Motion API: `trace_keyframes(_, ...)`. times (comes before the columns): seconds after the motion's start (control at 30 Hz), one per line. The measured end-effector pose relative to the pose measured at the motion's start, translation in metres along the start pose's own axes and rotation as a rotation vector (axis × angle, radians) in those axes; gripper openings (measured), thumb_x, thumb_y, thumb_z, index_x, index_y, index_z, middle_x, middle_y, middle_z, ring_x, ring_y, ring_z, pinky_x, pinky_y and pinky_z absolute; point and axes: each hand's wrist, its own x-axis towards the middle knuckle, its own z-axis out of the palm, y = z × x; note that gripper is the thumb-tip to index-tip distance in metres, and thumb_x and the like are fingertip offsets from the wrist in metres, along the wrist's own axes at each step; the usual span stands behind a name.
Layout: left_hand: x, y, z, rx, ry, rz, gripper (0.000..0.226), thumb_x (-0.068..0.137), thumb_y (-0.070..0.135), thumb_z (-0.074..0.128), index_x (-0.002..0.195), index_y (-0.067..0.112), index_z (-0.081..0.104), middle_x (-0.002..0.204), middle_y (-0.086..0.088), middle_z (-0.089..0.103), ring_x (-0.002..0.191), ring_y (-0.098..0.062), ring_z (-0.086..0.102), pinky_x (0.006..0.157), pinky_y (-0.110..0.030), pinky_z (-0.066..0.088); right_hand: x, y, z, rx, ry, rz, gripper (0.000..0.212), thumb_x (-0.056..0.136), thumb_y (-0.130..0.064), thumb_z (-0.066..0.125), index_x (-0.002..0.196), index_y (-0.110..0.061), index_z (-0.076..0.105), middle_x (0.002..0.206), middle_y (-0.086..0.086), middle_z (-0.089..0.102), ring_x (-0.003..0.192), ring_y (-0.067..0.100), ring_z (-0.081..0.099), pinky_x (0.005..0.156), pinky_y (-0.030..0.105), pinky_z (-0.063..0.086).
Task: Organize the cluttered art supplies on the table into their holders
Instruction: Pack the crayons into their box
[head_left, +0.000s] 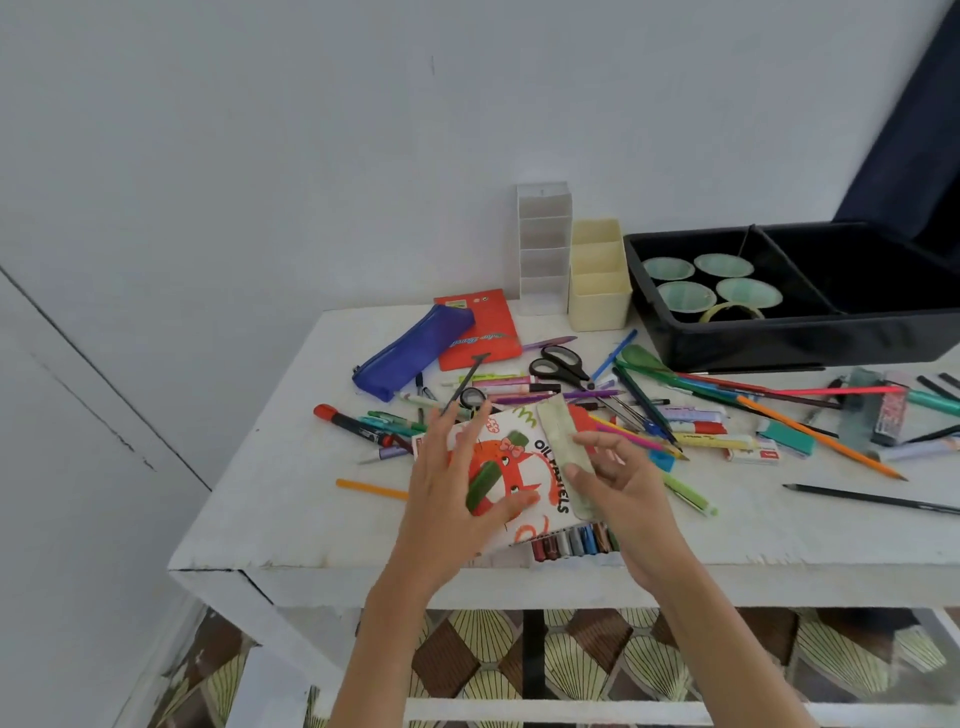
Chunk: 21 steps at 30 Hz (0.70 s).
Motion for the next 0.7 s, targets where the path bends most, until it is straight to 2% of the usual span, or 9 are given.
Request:
trace_keyframes(0.07, 0.007, 0.0, 0.001, 0.224, -0.162, 0.179, 0.107, 0.058, 0.083, 0.055, 0.141, 0.052, -0.006, 0.152, 0.013, -0.027, 0.138, -0.01, -0.03, 0.115, -0.042, -0.006, -0.001, 0.002, 0.005, 0.02, -0.007, 0.009, 0.026, 0.085, -0.002, 0.063, 0.106, -0.015, 0.054, 0.092, 0.008, 0.073, 0.081, 0.029, 0.07, 0.068, 0.046, 0.057)
trace_keyframes(0.17, 0.014, -0.001, 0.001, 0.423, -0.256, 0.267, 0.118, 0.051, 0.088, 0.053, 0.143, 0.047, -0.01, 0.151, 0.003, -0.032, 0.135, -0.018, -0.036, 0.112, -0.047, -0.019, -0.003, 0.007, 0.01, 0.008, -0.03, 0.012, 0.03, 0.084, -0.003, 0.065, 0.107, -0.016, 0.049, 0.092, 0.011, 0.073, 0.083, 0.036, 0.067, 0.072, 0.051, 0.053)
trace_keyframes(0.27, 0.016, -0.006, 0.003, 0.482, -0.27, 0.23, 0.11, 0.054, 0.088, 0.053, 0.139, 0.052, -0.007, 0.154, 0.006, -0.014, 0.142, -0.019, -0.016, 0.112, -0.053, -0.015, -0.005, 0.012, 0.01, 0.036, -0.045, 0.049, 0.033, 0.084, -0.003, 0.065, 0.109, -0.014, 0.048, 0.093, 0.014, 0.072, 0.086, 0.036, 0.067, 0.074, 0.051, 0.054)
trace_keyframes(0.37, 0.013, -0.013, 0.003, 0.473, -0.232, 0.206, 0.105, 0.054, 0.088, 0.052, 0.139, 0.052, 0.001, 0.152, 0.005, -0.001, 0.141, -0.02, 0.001, 0.115, -0.051, -0.002, 0.004, 0.013, 0.01, 0.038, -0.009, 0.081, 0.023, 0.09, -0.005, 0.057, 0.11, -0.015, 0.054, 0.094, 0.012, 0.071, 0.085, 0.028, 0.068, 0.072, 0.043, 0.057)
trace_keyframes(0.47, 0.012, -0.027, -0.003, 0.468, -0.198, 0.147, 0.106, 0.049, 0.092, 0.046, 0.138, 0.05, 0.008, 0.153, 0.003, 0.005, 0.141, -0.022, 0.006, 0.115, -0.051, 0.007, 0.034, 0.011, 0.003, -0.292, 0.11, -0.048, 0.019, 0.094, -0.004, 0.049, 0.1, -0.013, 0.064, 0.094, 0.005, 0.067, 0.077, 0.019, 0.061, 0.066, 0.024, 0.054)
trace_keyframes(0.53, 0.013, -0.036, -0.01, 0.459, -0.179, 0.1, 0.106, 0.047, 0.092, 0.047, 0.138, 0.048, 0.013, 0.153, 0.002, 0.007, 0.141, -0.022, 0.009, 0.115, -0.051, 0.008, 0.058, 0.006, -0.003, -0.616, 0.138, -0.13, 0.023, 0.094, -0.003, 0.048, 0.1, -0.013, 0.068, 0.091, -0.001, 0.064, 0.064, 0.008, 0.053, 0.053, 0.01, 0.042)
trace_keyframes(0.6, 0.015, -0.041, -0.017, 0.47, -0.169, 0.073, 0.107, 0.045, 0.093, 0.045, 0.138, 0.047, 0.014, 0.153, 0.002, 0.008, 0.141, -0.021, 0.009, 0.115, -0.05, 0.007, 0.083, 0.005, -0.008, -0.887, 0.041, -0.17, 0.026, 0.094, -0.002, 0.046, 0.104, -0.011, 0.069, 0.09, 0.001, 0.066, 0.065, 0.009, 0.056, 0.056, 0.011, 0.042)
trace_keyframes(0.7, 0.017, -0.046, -0.024, 0.471, -0.183, 0.028, 0.111, 0.04, 0.096, 0.041, 0.137, 0.049, 0.013, 0.154, 0.003, 0.008, 0.142, -0.021, 0.009, 0.116, -0.05, 0.006, 0.113, 0.009, -0.009, -1.248, -0.184, -0.205, 0.025, 0.092, -0.004, 0.051, 0.108, -0.011, 0.069, 0.102, 0.007, 0.069, 0.087, 0.021, 0.064, 0.083, 0.031, 0.051)
